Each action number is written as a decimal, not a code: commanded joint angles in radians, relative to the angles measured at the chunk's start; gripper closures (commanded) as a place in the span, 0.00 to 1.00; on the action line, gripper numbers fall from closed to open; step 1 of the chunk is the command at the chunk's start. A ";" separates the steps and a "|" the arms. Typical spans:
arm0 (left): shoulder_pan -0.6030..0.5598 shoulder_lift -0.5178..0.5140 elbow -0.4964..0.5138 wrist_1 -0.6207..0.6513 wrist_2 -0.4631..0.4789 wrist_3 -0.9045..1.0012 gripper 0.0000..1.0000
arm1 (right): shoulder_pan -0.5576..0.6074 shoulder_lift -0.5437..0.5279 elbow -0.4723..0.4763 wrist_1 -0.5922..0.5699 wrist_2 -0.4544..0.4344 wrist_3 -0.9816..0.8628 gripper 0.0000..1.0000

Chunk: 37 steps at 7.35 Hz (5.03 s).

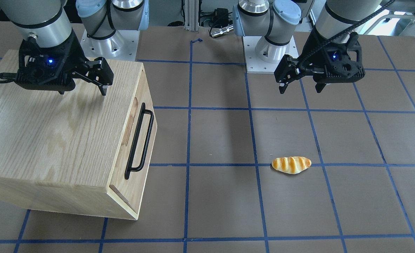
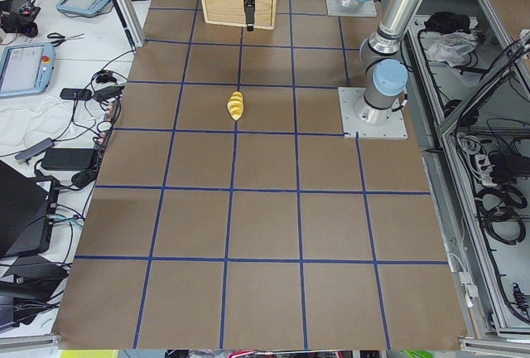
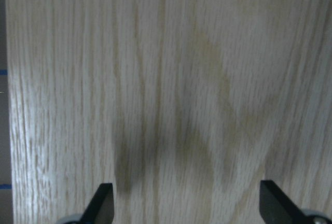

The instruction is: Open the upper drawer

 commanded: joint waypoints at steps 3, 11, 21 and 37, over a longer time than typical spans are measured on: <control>0.007 0.007 0.006 0.001 -0.004 0.003 0.00 | 0.000 0.000 -0.001 0.000 0.000 0.001 0.00; -0.057 -0.051 0.012 0.103 -0.098 -0.145 0.00 | 0.000 0.000 -0.001 0.000 0.000 0.001 0.00; -0.323 -0.227 0.015 0.458 -0.232 -0.497 0.00 | 0.000 0.000 -0.001 0.000 0.000 0.001 0.00; -0.397 -0.341 0.015 0.571 -0.369 -0.434 0.00 | -0.001 0.000 -0.001 0.000 0.000 0.001 0.00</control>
